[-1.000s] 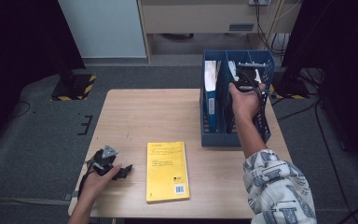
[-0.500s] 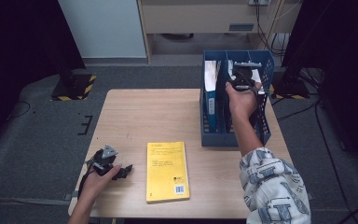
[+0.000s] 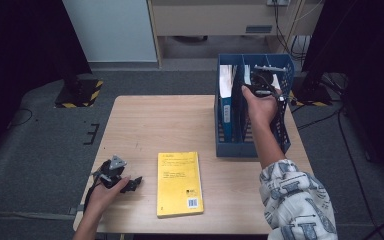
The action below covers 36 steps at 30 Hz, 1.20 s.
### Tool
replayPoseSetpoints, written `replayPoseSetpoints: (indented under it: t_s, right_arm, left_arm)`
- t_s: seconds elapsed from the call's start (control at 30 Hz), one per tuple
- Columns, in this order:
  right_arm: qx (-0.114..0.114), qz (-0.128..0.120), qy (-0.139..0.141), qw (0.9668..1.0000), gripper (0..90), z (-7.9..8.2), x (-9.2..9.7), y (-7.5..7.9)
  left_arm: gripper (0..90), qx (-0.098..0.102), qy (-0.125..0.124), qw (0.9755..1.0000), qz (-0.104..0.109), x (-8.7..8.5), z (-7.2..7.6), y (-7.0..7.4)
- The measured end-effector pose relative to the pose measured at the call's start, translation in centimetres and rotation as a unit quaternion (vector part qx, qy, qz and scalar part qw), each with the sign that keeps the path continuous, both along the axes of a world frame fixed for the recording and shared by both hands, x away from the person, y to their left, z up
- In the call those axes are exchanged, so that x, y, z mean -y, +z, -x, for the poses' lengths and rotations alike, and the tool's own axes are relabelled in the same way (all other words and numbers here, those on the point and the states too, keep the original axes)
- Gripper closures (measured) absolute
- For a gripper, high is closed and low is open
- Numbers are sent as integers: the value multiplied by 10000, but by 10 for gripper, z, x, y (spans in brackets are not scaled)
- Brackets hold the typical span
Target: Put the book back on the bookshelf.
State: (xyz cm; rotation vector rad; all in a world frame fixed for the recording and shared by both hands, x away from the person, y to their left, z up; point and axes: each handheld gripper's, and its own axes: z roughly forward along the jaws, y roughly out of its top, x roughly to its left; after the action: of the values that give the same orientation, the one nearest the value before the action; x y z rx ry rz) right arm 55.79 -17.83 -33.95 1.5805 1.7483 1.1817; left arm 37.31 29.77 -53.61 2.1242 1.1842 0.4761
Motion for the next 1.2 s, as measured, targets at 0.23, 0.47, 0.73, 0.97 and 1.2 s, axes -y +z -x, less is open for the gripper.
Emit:
replayPoseSetpoints:
  t_s: [0.23, 0.47, 0.73, 0.97, 1.2]
  right_arm:
    - [-47, -463, 321, 9984, 389, 7, 8, 1]
    - [48, -329, 481, 9983, 215, 19, 13, 5]
    - [226, 25, 649, 9976, 142, 43, 19, 14]
    - [285, 197, 849, 9958, 107, 70, 20, 15]
    - [387, 266, 1072, 9931, 99, 96, 19, 9]
  left_arm:
    - [0, 14, 7, 10000, 7, 0, 0, 0]
    - [0, 21, 6, 10000, 10, 0, 0, 0]
    - [0, 15, 18, 10000, 25, 0, 0, -1]
    - [0, 13, 1, 10000, 4, 0, 1, 0]
    - [0, 18, -2, 10000, 4, 0, 1, 0]
